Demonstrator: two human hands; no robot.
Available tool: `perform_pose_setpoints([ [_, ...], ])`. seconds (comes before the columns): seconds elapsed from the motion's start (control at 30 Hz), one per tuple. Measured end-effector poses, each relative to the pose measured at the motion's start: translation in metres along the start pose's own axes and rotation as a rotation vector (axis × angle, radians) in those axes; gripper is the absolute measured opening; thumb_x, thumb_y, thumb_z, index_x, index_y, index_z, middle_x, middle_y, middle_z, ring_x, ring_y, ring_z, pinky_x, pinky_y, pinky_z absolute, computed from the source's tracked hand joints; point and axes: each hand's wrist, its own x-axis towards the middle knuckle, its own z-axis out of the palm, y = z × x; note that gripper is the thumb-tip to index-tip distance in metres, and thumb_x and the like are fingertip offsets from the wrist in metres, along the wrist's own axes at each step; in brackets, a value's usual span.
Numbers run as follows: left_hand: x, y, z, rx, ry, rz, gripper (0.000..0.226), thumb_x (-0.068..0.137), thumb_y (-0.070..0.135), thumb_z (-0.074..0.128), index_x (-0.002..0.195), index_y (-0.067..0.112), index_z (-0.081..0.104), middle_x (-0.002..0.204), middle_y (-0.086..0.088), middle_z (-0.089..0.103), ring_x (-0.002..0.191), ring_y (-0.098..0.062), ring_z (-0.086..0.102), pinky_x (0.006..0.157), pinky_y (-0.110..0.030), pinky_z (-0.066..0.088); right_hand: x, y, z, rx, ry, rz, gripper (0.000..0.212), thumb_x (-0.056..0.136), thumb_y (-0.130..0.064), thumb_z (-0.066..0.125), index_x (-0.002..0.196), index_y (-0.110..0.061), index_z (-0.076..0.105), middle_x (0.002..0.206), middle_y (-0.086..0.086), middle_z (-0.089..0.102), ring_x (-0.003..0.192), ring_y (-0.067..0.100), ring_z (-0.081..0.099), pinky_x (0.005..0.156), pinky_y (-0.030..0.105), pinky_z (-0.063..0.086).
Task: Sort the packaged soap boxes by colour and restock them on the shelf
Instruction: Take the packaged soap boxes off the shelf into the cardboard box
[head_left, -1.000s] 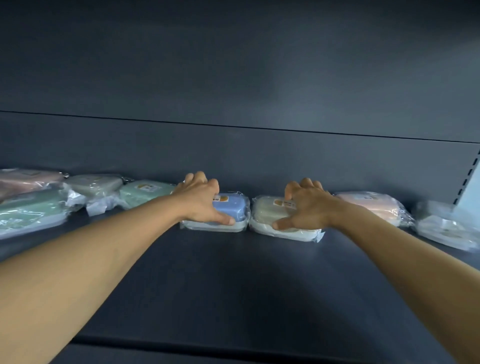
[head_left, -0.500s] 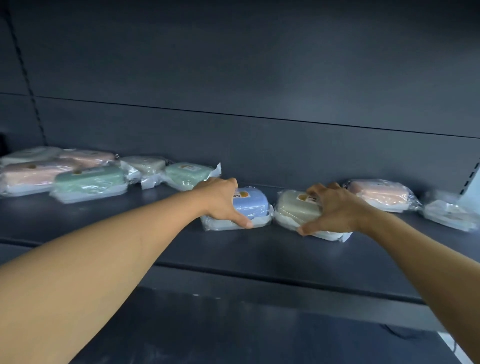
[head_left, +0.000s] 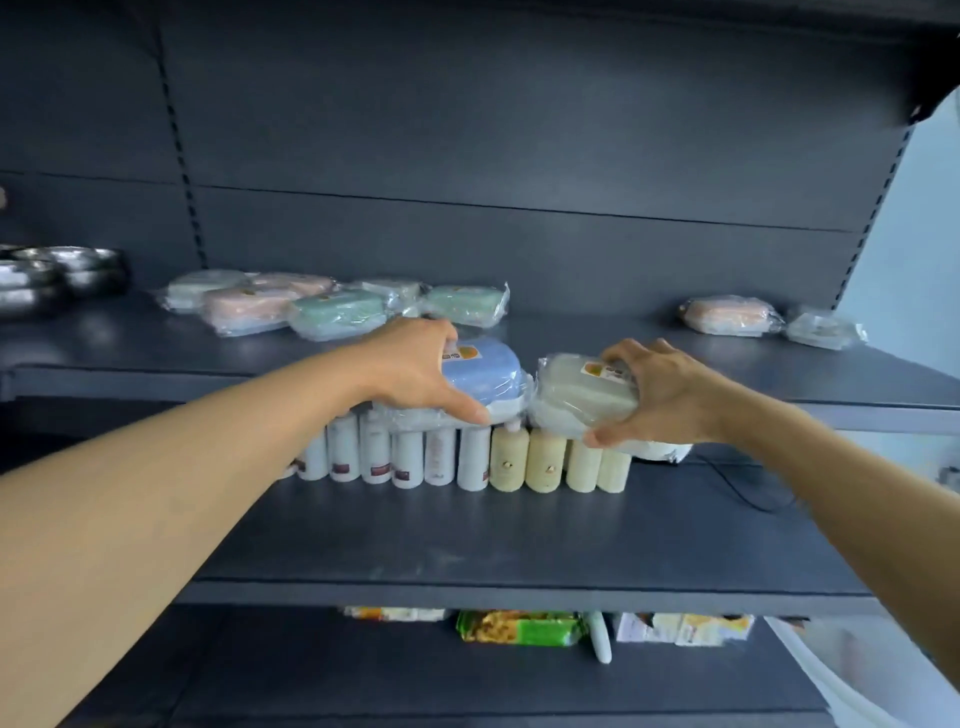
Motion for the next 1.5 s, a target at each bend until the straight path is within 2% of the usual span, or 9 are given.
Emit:
perform_pose_setpoints([
  [0.13,-0.059,-0.035,0.018,-0.006,-0.086,-0.024,0.086,0.062,0.062,0.077,0.128,0.018,0.045,0.127,0.006,0.051,0.107,-0.014,0.045,0.083,-0.028,0.040,-0.043,-0.048,0.037,-0.016,-0.060,-0.009,0.095,0.053,-0.065,0.074,0.133,-0.033,0.033,0.112,-0.003,0.040,0.102,0.019,0.043,0.086,0.036,0.045],
  [0.3,-0.116,-0.072,0.065,-0.075,-0.264,-0.027,0.096,0.063,0.061,0.077,0.139,0.020,0.037,0.142,0.009,0.044,0.126,-0.015,0.042,0.098,-0.029,0.037,-0.081,-0.083,0.103,0.008,-0.227,0.002,0.099,0.056,-0.065,0.074,0.137,-0.030,0.030,0.121,0.000,0.040,0.111,0.020,0.041,0.088,0.037,0.044],
  [0.4,-0.146,-0.092,0.106,-0.102,-0.356,-0.046,0.092,0.062,0.063,0.076,0.138,0.027,0.038,0.134,0.010,0.048,0.117,-0.014,0.043,0.097,-0.031,0.039,-0.101,-0.093,0.149,0.008,-0.321,0.015,0.100,0.054,-0.066,0.075,0.137,-0.032,0.030,0.123,0.000,0.040,0.117,0.022,0.041,0.089,0.038,0.044],
  [0.8,-0.255,-0.141,0.303,-0.235,-0.736,-0.273,0.095,0.067,0.052,0.079,0.144,0.023,0.032,0.142,0.010,0.042,0.128,-0.016,0.039,0.107,-0.033,0.035,-0.166,-0.083,0.349,0.068,-0.764,-0.054,0.107,0.056,-0.068,0.073,0.144,-0.031,0.024,0.138,0.004,0.034,0.128,0.025,0.035,0.101,0.039,0.041],
  [1.0,-0.291,-0.156,0.402,-0.280,-0.871,-0.312,0.089,0.069,0.043,0.081,0.142,0.019,0.036,0.139,0.007,0.047,0.123,-0.014,0.046,0.102,-0.032,0.041,-0.189,-0.073,0.450,0.071,-0.901,-0.109,0.112,0.048,-0.082,0.064,0.140,-0.031,0.027,0.134,0.003,0.039,0.117,0.021,0.043,0.096,0.036,0.046],
  [1.13,-0.300,-0.160,0.468,-0.193,-0.981,-0.282,0.091,0.068,0.044,0.081,0.144,0.024,0.035,0.139,-0.004,0.045,0.123,-0.022,0.046,0.100,-0.033,0.041,-0.201,-0.070,0.511,0.044,-0.983,-0.163,0.100,0.053,-0.076,0.068,0.134,-0.029,0.035,0.131,0.002,0.041,0.117,0.023,0.044,0.093,0.036,0.046],
  [1.23,-0.308,-0.160,0.509,-0.049,-0.991,-0.227,0.088,0.071,0.044,0.077,0.145,0.024,0.033,0.140,-0.006,0.042,0.127,-0.025,0.040,0.102,-0.032,0.037,-0.206,-0.068,0.552,0.030,-1.021,-0.154,0.081,0.061,-0.064,0.071,0.126,-0.025,0.040,0.128,0.004,0.042,0.118,0.025,0.044,0.095,0.037,0.043],
  [1.4,-0.334,-0.162,0.552,0.174,-0.753,-0.156,0.063,0.079,0.037,0.068,0.134,0.027,0.039,0.139,0.003,0.035,0.126,-0.021,0.033,0.100,-0.038,0.035,-0.224,-0.063,0.598,-0.019,-0.867,-0.226,0.096,0.070,-0.068,0.065,0.140,-0.019,0.023,0.137,0.012,0.027,0.126,0.030,0.033,0.104,0.044,0.037],
  [1.5,-0.337,-0.163,0.554,0.177,-0.756,-0.197,0.075,0.075,0.043,0.072,0.138,0.025,0.034,0.136,0.002,0.038,0.125,-0.021,0.036,0.099,-0.037,0.037,-0.231,-0.064,0.599,-0.049,-0.852,-0.241,0.098,0.070,-0.065,0.066,0.143,-0.019,0.020,0.139,0.012,0.026,0.128,0.031,0.030,0.109,0.045,0.031],
])
